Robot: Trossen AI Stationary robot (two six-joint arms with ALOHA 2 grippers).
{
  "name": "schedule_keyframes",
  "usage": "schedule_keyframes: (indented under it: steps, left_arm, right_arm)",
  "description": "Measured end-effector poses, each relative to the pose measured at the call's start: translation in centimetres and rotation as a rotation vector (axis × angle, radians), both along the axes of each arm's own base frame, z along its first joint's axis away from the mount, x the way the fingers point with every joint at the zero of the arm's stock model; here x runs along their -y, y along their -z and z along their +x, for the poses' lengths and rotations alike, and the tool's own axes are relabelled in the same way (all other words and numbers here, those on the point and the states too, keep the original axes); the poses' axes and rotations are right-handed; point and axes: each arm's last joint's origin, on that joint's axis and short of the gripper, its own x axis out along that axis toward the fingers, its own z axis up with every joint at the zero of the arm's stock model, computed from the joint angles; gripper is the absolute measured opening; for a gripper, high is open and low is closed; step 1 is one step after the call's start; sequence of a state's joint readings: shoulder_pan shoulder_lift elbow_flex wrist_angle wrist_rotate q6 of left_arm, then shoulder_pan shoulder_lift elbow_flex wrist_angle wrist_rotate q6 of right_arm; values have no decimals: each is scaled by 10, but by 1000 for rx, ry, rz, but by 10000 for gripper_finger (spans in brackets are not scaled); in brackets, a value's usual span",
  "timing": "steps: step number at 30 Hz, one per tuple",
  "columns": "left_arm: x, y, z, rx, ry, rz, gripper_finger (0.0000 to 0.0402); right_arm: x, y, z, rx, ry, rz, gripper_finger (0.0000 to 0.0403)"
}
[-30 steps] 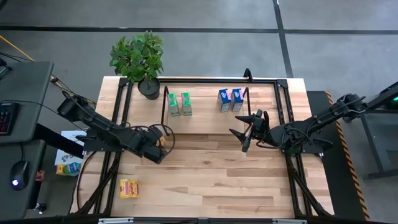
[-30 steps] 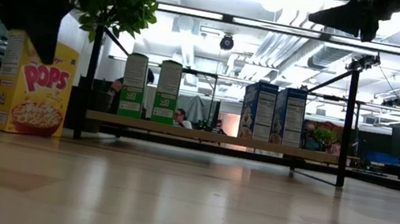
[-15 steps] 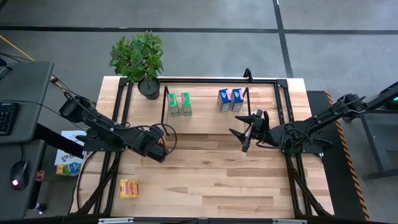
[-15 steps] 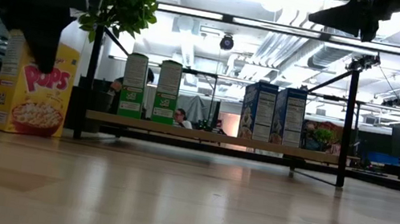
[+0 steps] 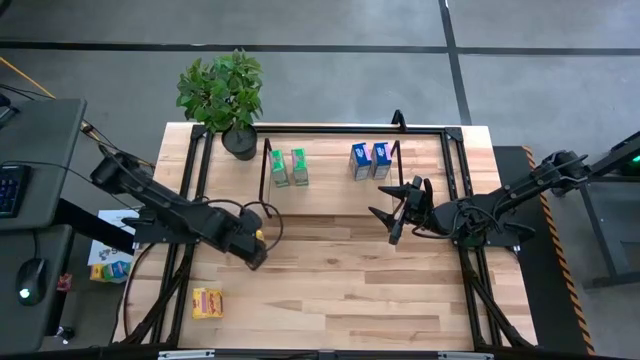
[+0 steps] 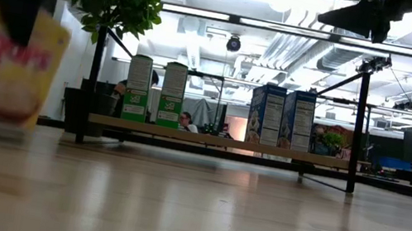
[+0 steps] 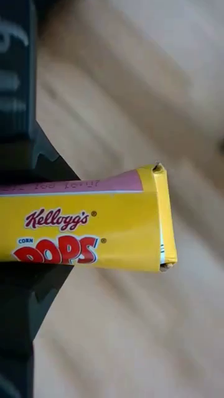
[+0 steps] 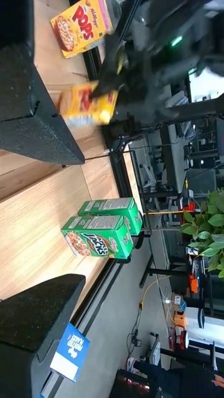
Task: Stack cereal on shelf
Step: Put the top yellow cereal box on the shelf
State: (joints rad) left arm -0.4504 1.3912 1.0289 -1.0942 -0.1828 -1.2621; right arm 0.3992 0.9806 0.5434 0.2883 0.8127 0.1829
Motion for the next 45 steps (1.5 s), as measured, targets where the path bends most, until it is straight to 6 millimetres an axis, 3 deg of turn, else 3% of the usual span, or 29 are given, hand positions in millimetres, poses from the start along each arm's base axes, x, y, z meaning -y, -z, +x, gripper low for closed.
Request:
schedule_keyframes:
  steps: [8,14,18,25,39,45]
  left_arm:
    - [29,-79,38,505,195,-78,123]
    - [11,-119,76,605,296,101,113]
    - [-12,-120,101,499,300,209,111]
    - [-43,-97,137,296,469,329,116]
    - [-74,-84,155,143,825,509,117]
    - [-92,-61,170,126,846,409,117]
  right_arm:
    - [0,-1,0,8,0,3,296]
    - [0,-1,0,8,1,5,296]
    - [0,-1,0,8,1,5,296]
    - [0,0,0,3,1,3,296]
    - [0,0,0,7,2,19,296]
    - [0,1,0,1,2,15,296]
